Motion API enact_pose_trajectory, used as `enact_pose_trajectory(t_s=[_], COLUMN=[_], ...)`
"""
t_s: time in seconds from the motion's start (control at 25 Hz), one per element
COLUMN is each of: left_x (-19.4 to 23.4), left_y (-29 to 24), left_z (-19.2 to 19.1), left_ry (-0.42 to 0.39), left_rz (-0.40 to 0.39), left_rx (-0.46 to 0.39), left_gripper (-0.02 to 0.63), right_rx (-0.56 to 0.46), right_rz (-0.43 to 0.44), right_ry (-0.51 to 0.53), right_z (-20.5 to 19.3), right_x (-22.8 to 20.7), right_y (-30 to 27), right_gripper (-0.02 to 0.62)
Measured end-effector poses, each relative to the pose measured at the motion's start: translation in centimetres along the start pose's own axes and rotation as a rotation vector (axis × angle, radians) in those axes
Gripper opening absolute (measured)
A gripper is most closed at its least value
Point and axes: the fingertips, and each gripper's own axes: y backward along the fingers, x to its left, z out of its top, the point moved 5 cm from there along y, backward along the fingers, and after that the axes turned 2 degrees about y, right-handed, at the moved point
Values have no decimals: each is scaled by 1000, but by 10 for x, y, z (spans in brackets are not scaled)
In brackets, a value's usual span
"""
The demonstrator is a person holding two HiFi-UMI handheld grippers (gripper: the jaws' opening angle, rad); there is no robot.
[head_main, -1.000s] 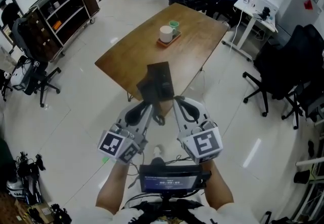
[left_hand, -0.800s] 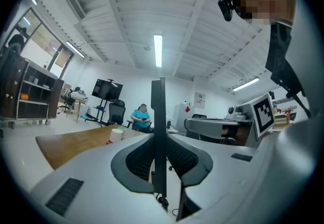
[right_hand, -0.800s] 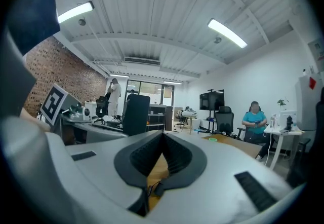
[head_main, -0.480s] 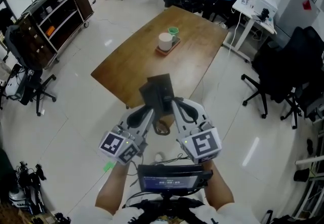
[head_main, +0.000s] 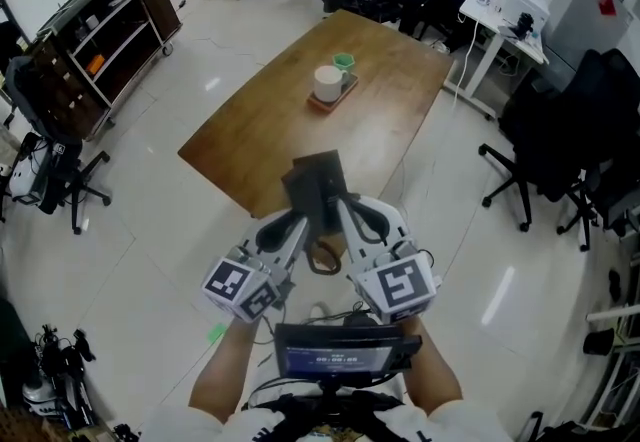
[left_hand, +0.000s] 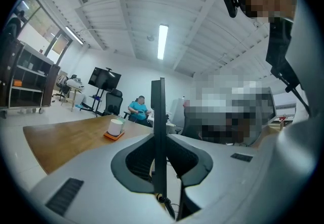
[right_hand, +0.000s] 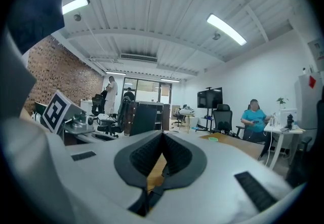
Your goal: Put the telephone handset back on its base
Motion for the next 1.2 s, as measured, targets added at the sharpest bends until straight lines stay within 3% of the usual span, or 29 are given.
enact_pose_trajectory(t_s=[0.44,0.68,1.04,1.2], left_x=[39,73,116,132], left_y=[-19,-35,-54,-58], left_z=[-37,-68,-110,-123], left_ry=[123,248,460,516], left_rz=[1,7,-46,-55], left_rx=[72,136,195,232], left_gripper=[61,61,61,61], right_rx=[16,37,77,89], right_rz=[6,11,-5,-14], right_ry=[-18,-45,-55,-61], right_z=[-18,-31,-44,-49], right_x=[-6,-13,-25,-30], right_y=[-17,-23,-27,-29], right_gripper=[0,0,0,0])
